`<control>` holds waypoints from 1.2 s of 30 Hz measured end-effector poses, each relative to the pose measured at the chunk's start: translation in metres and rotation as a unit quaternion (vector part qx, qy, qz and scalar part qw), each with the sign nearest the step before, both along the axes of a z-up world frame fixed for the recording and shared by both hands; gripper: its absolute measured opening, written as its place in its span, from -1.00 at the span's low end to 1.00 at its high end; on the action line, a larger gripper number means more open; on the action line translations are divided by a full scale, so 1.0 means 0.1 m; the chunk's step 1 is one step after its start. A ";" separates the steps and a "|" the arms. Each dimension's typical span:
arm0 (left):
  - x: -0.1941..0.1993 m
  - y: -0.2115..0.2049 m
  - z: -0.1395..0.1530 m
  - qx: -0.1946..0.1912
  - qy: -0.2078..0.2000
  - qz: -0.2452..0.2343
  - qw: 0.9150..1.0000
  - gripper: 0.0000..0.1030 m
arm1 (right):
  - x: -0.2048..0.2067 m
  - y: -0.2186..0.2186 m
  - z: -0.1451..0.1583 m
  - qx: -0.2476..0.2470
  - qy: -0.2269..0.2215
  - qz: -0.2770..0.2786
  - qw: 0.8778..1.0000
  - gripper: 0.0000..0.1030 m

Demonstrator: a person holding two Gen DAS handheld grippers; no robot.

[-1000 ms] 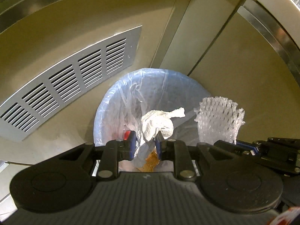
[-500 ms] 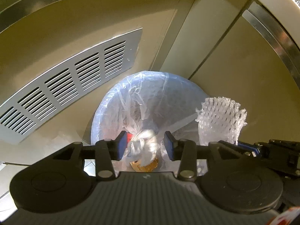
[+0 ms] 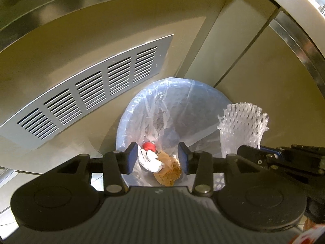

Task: Collect trash
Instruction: 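Open the right tool to drop the white foam net into the bin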

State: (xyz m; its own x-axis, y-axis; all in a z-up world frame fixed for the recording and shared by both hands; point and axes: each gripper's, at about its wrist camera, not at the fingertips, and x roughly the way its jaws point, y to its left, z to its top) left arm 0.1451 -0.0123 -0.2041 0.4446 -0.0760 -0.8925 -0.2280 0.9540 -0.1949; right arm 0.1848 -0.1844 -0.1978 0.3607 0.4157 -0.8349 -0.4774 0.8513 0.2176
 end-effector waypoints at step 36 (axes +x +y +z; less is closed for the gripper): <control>-0.25 -0.03 0.98 -0.003 -0.085 -0.045 0.995 -0.25 | -0.21 -0.10 1.09 0.046 -0.072 -0.018 0.996 0.01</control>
State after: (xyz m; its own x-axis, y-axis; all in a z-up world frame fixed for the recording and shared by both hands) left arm 0.1205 -0.0148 -0.1063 0.5804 -0.1279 -0.8042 -0.1044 0.9677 -0.2293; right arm 0.1635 -0.1943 -0.0891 0.4901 0.4721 -0.7327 -0.4789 0.8482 0.2262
